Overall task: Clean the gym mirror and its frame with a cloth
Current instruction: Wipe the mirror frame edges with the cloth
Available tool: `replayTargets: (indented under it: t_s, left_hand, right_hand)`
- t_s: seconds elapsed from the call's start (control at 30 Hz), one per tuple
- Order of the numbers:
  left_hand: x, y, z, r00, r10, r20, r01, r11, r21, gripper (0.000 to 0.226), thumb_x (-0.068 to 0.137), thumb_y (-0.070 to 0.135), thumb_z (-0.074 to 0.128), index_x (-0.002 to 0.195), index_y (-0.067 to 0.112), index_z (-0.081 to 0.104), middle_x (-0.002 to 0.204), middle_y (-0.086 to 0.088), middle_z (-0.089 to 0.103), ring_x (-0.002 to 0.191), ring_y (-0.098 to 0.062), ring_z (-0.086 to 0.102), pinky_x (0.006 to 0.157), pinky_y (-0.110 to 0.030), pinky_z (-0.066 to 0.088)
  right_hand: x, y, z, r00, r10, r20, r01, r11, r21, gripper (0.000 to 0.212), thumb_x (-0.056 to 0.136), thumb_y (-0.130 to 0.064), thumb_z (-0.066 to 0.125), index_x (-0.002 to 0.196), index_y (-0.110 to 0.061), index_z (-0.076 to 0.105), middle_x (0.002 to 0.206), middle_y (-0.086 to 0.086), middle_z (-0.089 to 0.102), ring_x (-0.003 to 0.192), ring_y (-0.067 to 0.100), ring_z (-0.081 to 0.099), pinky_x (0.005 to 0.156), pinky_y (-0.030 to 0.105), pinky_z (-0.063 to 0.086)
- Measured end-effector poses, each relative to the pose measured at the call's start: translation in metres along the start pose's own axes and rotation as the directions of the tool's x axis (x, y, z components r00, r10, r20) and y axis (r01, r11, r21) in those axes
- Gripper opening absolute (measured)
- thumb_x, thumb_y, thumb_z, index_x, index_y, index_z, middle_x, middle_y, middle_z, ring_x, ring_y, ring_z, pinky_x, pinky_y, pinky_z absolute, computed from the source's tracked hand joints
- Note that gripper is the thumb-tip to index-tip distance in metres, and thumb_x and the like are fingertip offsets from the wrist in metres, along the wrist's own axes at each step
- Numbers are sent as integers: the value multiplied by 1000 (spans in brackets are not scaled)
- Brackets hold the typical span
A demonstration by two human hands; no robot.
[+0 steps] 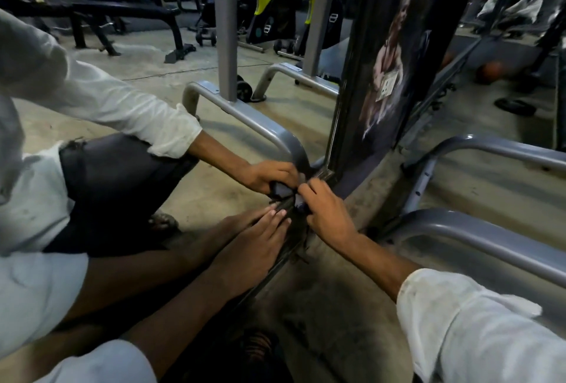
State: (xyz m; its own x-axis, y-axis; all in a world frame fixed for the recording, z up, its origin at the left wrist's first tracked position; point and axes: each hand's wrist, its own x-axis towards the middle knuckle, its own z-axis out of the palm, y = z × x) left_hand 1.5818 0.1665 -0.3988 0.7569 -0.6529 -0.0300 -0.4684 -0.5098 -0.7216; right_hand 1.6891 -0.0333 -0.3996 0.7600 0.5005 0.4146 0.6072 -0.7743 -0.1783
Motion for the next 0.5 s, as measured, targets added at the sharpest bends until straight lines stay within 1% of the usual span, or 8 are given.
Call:
replayTargets:
  t_s: [0.07, 0.13, 0.2, 0.27, 0.33, 0.4, 0.47, 0.5]
  left_hand:
    - [0, 1, 1, 1000, 2, -12, -2, 1000, 14, 73, 109, 42, 32, 164, -5, 21, 173, -30, 11, 161, -48, 10, 132, -60, 6]
    - [-1, 1, 3, 999, -4, -36, 4, 1000, 16, 71, 106, 36, 23, 164, -6, 23, 173, -30, 11, 160, -50, 10, 132, -60, 7]
    - [0, 3, 6, 999, -15, -49, 16, 1000, 6, 74, 101, 32, 16, 163, -8, 24, 173, -31, 13, 160, -51, 10, 132, -59, 7]
    - [0, 4, 9, 999, -23, -37, 23, 1000, 5, 73, 101, 30, 16, 163, -9, 21, 173, -31, 12, 160, -51, 9, 132, -59, 4]
    - [-1, 5, 16, 998, -37, -44, 37, 999, -10, 70, 104, 27, 20, 162, -11, 21, 172, -32, 14, 160, -51, 8, 133, -58, 0]
    - [-1, 4, 16, 997, -72, -43, 71, 997, -23, 68, 104, 26, 23, 162, -10, 23, 172, -30, 17, 161, -49, 11, 132, -56, -4]
    - [-2, 5, 10, 998, -48, -50, 45, 997, -63, 70, 103, 24, 15, 164, -10, 9, 174, -30, 5, 162, -48, -1, 130, -55, -8]
    - [-2, 4, 5, 1000, -22, 16, 24, 996, -83, 71, 102, 24, 10, 163, -11, -1, 174, -30, -4, 161, -48, -9, 130, -55, -10]
  right_hand:
    - [-4, 5, 2, 991, -124, 43, 123, 992, 30, 47, 79, -4, 72, 123, -13, 56, 123, 7, 51, 116, 22, 48, 72, 38, 53]
    - [1, 21, 3, 991, -130, 28, 130, 991, 25, 47, 79, -5, 73, 123, -16, 57, 124, 5, 52, 116, 21, 50, 74, 38, 55]
    - [8, 41, 9, 993, 59, -98, -49, 993, 106, 42, 80, -5, 72, 117, -20, 58, 119, 1, 52, 112, 22, 55, 80, 41, 57]
    - [14, 55, 16, 929, 303, -212, -245, 934, 260, 31, 84, -6, 70, 109, -20, 60, 111, -1, 51, 102, 24, 60, 79, 36, 50]
    - [20, 61, 19, 901, 355, -250, -278, 914, 295, 25, 87, -7, 69, 107, -19, 61, 108, -2, 50, 95, 21, 59, 76, 29, 43]
    - [25, 64, 17, 892, 354, -280, -252, 905, 342, 23, 87, -7, 69, 107, -18, 64, 108, 0, 52, 94, 17, 59, 76, 28, 42]
    - [29, 66, 17, 860, 390, -330, -246, 882, 402, 24, 86, -5, 70, 107, -16, 66, 109, 2, 54, 97, 20, 61, 82, 31, 49]
    - [29, 65, 20, 844, 410, -345, -252, 872, 419, 24, 87, -6, 71, 107, -16, 65, 110, 2, 54, 98, 21, 62, 84, 34, 52]
